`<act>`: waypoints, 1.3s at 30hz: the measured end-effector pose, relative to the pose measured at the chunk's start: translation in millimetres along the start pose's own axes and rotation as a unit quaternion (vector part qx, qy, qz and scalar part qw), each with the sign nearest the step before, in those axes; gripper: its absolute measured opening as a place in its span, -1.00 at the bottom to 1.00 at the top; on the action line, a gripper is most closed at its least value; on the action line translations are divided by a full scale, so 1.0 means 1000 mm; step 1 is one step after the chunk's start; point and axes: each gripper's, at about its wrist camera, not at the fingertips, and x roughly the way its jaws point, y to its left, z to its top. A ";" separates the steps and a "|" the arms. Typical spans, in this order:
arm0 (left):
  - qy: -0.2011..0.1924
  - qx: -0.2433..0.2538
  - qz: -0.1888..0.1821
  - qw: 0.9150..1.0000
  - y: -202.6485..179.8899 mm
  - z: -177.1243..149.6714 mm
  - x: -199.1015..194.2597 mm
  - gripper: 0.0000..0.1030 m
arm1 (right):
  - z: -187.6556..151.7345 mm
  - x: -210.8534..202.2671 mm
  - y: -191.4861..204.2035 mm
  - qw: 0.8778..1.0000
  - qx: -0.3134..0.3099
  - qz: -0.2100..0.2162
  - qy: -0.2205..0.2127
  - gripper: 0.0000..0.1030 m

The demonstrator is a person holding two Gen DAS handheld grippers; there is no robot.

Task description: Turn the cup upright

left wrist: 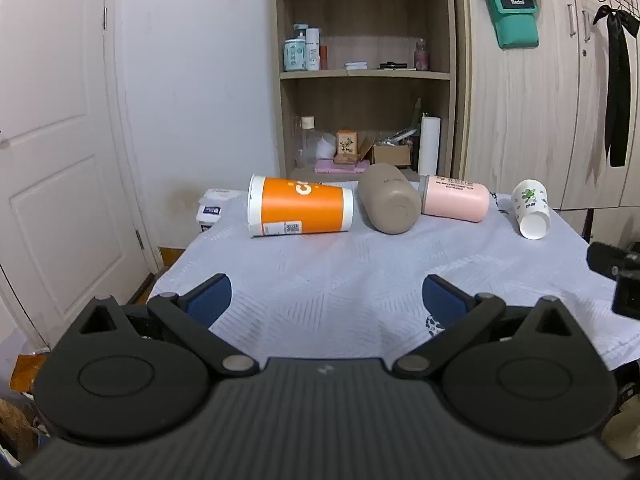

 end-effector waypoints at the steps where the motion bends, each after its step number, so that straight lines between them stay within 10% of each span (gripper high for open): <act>1: 0.005 0.001 0.001 1.000 0.000 0.000 0.000 1.00 | 0.000 -0.001 0.000 1.000 0.000 0.001 0.001 0.95; 39: -0.012 -0.033 -0.003 0.999 0.011 -0.012 0.001 1.00 | -0.003 0.003 -0.002 1.000 0.001 -0.002 0.012 0.95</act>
